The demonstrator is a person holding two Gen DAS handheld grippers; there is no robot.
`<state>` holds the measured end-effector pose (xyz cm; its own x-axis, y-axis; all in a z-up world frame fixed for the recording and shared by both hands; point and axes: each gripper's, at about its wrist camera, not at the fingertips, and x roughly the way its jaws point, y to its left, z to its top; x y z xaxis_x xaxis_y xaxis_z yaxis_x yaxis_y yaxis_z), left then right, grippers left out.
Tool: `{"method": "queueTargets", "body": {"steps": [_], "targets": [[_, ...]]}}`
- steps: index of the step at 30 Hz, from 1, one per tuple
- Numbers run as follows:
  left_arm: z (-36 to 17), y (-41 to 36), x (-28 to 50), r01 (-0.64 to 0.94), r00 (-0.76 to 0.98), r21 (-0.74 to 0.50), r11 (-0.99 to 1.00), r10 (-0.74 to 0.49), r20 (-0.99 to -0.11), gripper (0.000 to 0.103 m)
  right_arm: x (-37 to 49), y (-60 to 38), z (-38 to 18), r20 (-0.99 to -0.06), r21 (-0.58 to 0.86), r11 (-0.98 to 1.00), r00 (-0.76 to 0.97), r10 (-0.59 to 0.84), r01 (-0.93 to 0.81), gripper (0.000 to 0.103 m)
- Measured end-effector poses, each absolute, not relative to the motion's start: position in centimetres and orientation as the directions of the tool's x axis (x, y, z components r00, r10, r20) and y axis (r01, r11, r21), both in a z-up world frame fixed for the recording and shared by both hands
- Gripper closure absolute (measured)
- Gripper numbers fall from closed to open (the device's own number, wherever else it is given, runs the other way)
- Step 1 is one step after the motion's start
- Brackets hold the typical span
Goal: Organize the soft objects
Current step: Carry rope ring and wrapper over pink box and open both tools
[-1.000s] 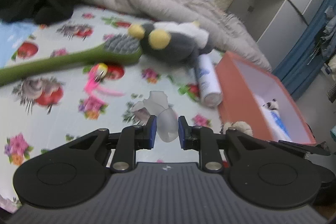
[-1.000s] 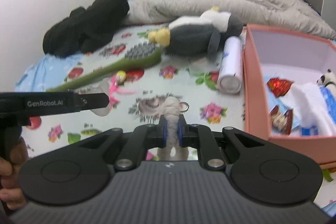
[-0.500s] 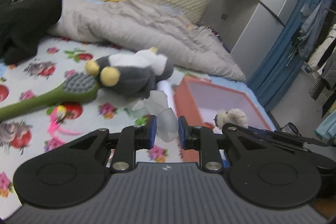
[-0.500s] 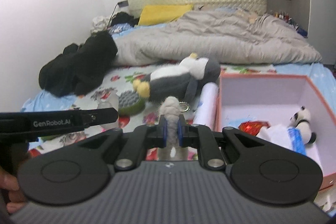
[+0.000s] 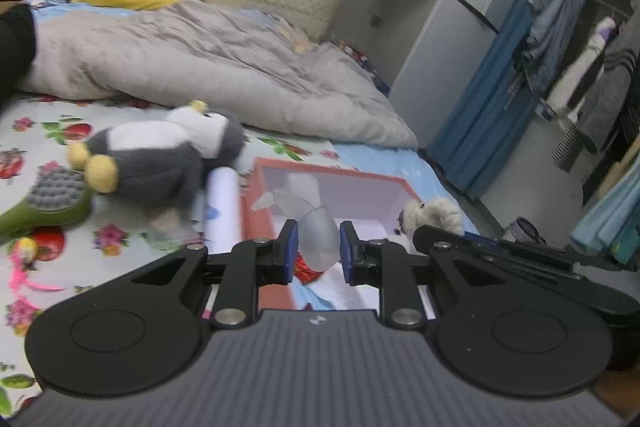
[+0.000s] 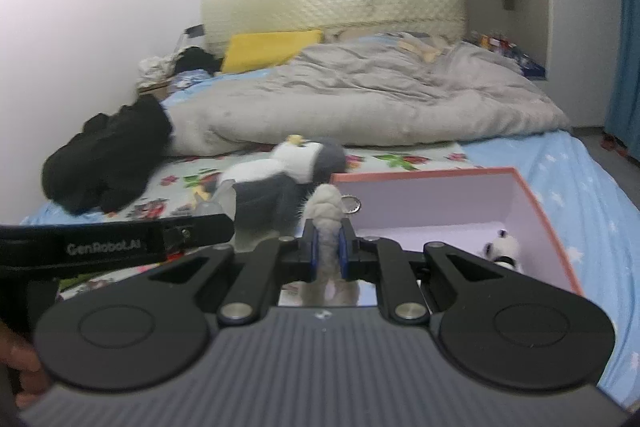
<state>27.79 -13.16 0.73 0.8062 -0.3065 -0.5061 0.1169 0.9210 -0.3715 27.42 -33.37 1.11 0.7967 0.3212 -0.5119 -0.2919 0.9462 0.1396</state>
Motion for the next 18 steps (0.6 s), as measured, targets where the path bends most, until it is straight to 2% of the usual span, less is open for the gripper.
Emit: {"method": "queueTargets", "body": {"steps": [7,18], "targets": [[-2.0,-18.5,32.0,0.164,0.741,-0.356,0.92,-0.353,-0.572,0.077,29.9,-38.4,-2.6,-0.586,0.165,0.97,0.774,0.24,-0.177,0.09],[-10.0,-24.4,38.3,0.184,0.563,-0.359,0.915,-0.397,-0.725,0.077,33.4,-44.7,-9.6,-0.742,0.158,0.987,0.66,0.117,0.003,0.089]]}}
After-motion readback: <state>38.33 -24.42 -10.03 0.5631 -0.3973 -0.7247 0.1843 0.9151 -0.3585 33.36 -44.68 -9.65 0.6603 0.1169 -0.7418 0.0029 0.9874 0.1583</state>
